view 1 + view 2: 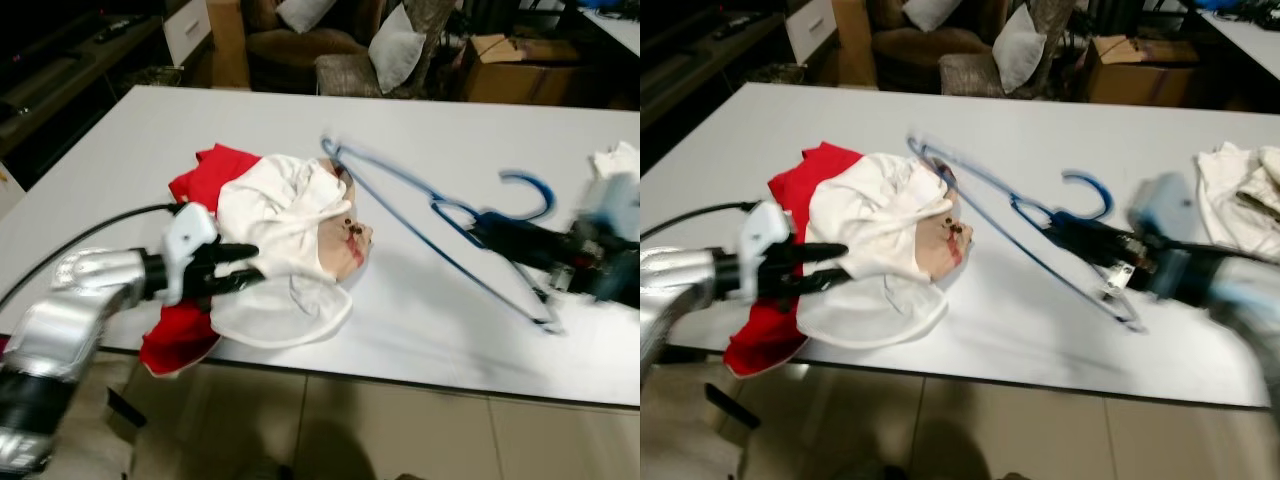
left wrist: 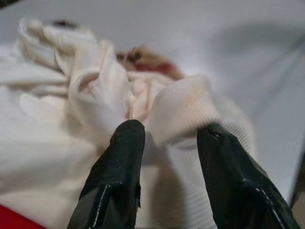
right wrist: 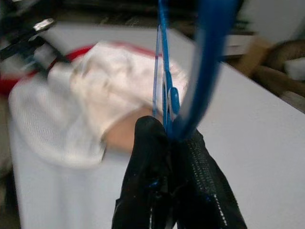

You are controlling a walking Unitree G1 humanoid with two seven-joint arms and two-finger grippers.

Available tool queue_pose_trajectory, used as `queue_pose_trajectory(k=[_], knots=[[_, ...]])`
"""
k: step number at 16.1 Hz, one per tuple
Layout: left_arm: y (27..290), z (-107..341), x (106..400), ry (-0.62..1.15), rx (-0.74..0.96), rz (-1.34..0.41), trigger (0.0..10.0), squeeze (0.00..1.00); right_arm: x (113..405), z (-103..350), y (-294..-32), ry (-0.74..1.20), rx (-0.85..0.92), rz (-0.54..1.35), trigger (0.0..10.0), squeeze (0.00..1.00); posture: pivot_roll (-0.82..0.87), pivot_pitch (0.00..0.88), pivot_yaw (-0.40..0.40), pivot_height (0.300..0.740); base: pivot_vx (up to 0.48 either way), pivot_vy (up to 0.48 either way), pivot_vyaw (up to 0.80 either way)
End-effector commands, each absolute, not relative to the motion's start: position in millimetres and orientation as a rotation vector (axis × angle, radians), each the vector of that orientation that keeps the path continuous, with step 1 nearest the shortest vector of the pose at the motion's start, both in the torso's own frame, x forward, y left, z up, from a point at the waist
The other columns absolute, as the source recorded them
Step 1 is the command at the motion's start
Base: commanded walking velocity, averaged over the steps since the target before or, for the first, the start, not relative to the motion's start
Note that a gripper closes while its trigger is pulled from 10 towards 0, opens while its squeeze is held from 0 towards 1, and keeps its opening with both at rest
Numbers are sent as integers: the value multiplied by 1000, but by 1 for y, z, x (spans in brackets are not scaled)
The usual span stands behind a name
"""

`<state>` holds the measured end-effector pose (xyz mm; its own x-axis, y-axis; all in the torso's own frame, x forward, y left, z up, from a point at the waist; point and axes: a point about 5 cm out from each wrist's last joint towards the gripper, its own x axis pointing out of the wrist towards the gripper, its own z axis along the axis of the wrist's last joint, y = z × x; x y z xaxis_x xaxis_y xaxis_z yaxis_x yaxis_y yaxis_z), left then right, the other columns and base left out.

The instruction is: Hang hanger

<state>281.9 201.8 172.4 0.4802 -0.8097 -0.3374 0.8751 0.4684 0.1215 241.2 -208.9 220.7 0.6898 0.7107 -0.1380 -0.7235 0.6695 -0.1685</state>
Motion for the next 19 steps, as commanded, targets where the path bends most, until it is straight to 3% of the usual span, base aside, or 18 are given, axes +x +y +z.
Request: queue_pose_trajectory(k=[1,2,6,9,10,11,12,13,16,19], knots=[[203,189,275,198,243,-1061,10000,1000,240,216,-197,85,-180,775,10000,0,-70,41,24,740,0,0,0],[203,197,264,188,205,-1093,10000,1000,240,205,-187,119,-88,734,10000,0,-64,41,19,740,0,0,0],[194,194,254,240,311,-1141,10000,1000,245,190,-176,163,-18,645,10000,0,-63,40,21,740,0,0,0],[176,216,269,26,112,-1024,10000,1000,254,194,-161,48,83,430,10000,0,-82,35,30,740,0,0,0],[171,216,278,-20,37,-914,10000,875,255,193,-160,43,93,367,10000,0,-89,34,32,740,0,0,0],[169,212,284,-67,30,-818,10000,408,255,191,-158,49,107,338,10000,0,-95,33,32,740,0,0,0],[166,204,288,-129,20,-677,10000,106,254,187,-158,51,102,268,10000,0,-103,30,35,740,0,0,0],[166,195,289,-129,-16,-584,10000,59,253,185,-157,45,86,218,10000,0,-105,28,35,740,0,0,0],[168,175,283,-74,-82,-424,10000,71,244,177,-154,52,31,155,10000,0,-96,18,39,740,0,-160,0],[159,162,276,-56,-57,-392,10000,71,242,173,-147,61,34,160,10000,0,-88,27,30,740,0,-480,0]])
